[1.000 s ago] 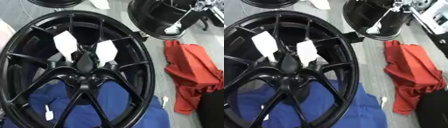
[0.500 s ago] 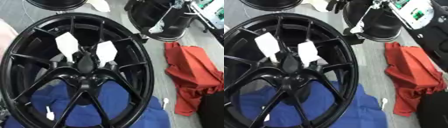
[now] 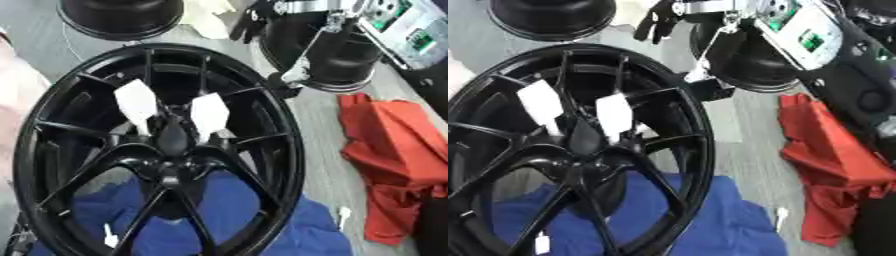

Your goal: Pull the pin out of the wheel hub.

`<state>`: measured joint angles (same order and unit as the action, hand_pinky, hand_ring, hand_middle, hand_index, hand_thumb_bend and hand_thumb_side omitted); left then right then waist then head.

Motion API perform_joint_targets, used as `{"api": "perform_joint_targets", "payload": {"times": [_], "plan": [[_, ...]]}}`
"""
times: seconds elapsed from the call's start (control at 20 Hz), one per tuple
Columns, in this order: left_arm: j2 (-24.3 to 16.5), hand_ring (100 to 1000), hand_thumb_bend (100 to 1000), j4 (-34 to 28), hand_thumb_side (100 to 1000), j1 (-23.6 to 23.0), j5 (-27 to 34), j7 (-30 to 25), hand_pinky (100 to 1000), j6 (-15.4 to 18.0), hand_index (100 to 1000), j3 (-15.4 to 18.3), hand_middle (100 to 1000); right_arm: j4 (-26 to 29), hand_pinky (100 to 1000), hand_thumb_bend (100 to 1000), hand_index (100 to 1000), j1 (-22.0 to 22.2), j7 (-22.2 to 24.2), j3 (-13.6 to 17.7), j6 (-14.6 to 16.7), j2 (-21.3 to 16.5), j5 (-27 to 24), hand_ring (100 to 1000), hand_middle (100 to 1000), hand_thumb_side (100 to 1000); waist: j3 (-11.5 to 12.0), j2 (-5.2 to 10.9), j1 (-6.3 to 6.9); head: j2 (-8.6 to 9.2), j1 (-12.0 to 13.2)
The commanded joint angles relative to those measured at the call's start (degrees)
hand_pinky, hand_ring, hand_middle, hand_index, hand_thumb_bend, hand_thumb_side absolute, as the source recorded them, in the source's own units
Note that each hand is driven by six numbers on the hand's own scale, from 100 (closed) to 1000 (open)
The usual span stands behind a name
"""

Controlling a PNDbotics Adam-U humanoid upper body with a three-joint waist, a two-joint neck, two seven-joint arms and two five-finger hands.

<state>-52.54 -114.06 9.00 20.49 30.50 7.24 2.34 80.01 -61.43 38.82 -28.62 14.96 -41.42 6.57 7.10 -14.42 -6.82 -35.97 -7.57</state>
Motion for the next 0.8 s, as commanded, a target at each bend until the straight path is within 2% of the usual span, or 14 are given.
{"api": "perform_joint_targets", "payload": {"times": [0.05,0.35,0.8], "plan": [[-2.48,622,100,-0.54,612,0.03,-0.93,-0.10,724,-0.14,801,0.45,631,2.10,796,434,874,-0.44,-2.55,0.20,-2.40,-0.82,0.53,773,814,100,-0.20,1.33,0.77,1.71,1.47],[-2.37,622,100,-0.54,614,-0.63,-1.40,0.08,724,-0.38,801,0.39,630,5.11,783,436,871,0.97,-5.58,0.01,-7.02,-0.13,0.77,766,812,100,-0.57,1.14,0.83,-0.60,3.30],[-2.06,621,100,-0.54,619,-1.11,-1.18,0.28,725,-1.06,800,0.47,629,8.25,780,447,874,2.26,-3.88,0.01,-10.32,1.23,0.28,765,819,100,-1.20,1.46,0.64,-0.05,4.07]]}}
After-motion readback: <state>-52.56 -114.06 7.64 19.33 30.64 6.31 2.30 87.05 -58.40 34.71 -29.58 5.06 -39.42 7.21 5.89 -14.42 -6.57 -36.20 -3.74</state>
